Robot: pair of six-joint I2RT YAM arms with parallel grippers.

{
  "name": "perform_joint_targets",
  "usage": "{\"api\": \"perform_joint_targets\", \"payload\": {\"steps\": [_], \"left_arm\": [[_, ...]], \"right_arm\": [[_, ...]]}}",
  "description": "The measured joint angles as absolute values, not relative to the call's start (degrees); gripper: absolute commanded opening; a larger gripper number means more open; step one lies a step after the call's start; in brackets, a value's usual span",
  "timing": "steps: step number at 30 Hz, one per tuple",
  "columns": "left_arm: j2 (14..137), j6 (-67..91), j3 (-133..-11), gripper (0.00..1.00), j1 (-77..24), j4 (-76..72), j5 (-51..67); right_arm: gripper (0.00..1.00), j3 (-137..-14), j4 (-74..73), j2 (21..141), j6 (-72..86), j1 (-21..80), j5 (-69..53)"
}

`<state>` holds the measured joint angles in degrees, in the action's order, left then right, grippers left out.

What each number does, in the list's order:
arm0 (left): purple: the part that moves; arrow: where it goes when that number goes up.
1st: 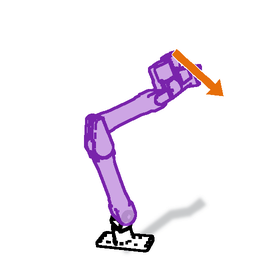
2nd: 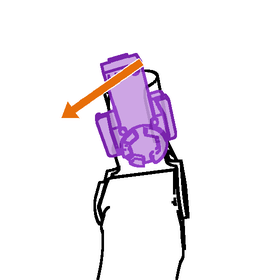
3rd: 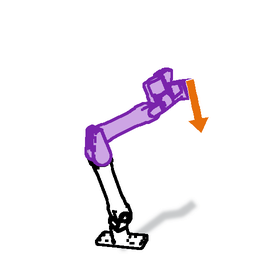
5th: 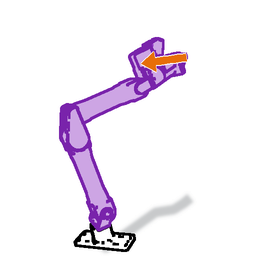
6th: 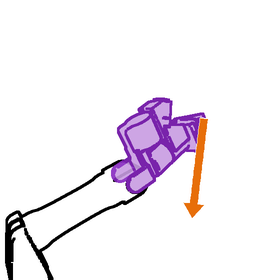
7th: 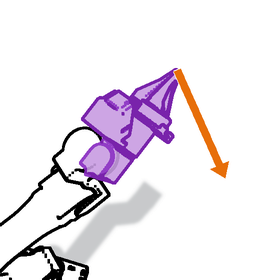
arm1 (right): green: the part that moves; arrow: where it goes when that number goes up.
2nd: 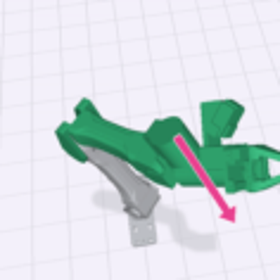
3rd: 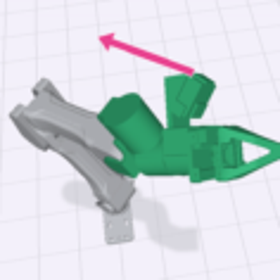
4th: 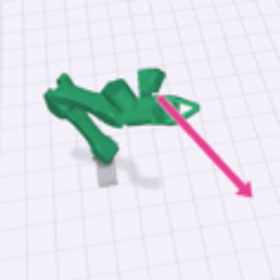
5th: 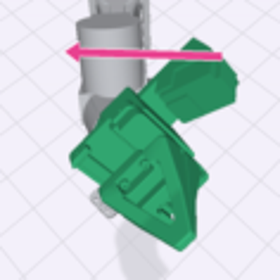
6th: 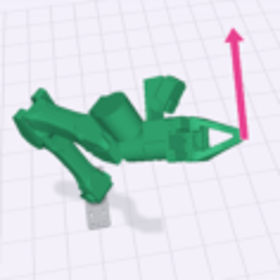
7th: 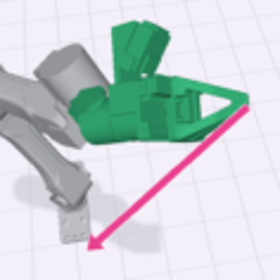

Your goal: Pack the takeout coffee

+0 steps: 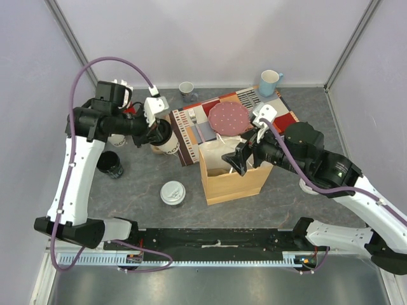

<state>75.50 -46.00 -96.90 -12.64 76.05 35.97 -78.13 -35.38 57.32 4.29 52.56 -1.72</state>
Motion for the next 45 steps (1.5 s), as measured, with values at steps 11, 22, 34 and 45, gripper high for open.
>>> {"api": "perform_joint_targets", "payload": {"steps": [11, 22, 34, 45], "left_arm": [[75.8, -26.0, -118.7, 0.02, -29.3, 77.6, 35.0], [79.8, -18.8, -123.4, 0.02, -37.8, 77.7, 36.5], [87.4, -17.3, -123.6, 0.02, -49.8, 77.8, 23.3], [90.7, -15.9, -122.0, 0.02, -55.3, 77.5, 14.8]], "right_arm": [[0.98, -78.1, -35.4, 53.3, 8.4, 52.6, 8.6], [0.98, -77.9, -35.4, 51.9, 10.9, 52.6, 11.4], [0.98, -77.9, -36.2, 52.2, 11.4, 52.6, 13.6], [0.98, -77.0, -37.5, 52.0, 11.2, 52.6, 15.2]]}}
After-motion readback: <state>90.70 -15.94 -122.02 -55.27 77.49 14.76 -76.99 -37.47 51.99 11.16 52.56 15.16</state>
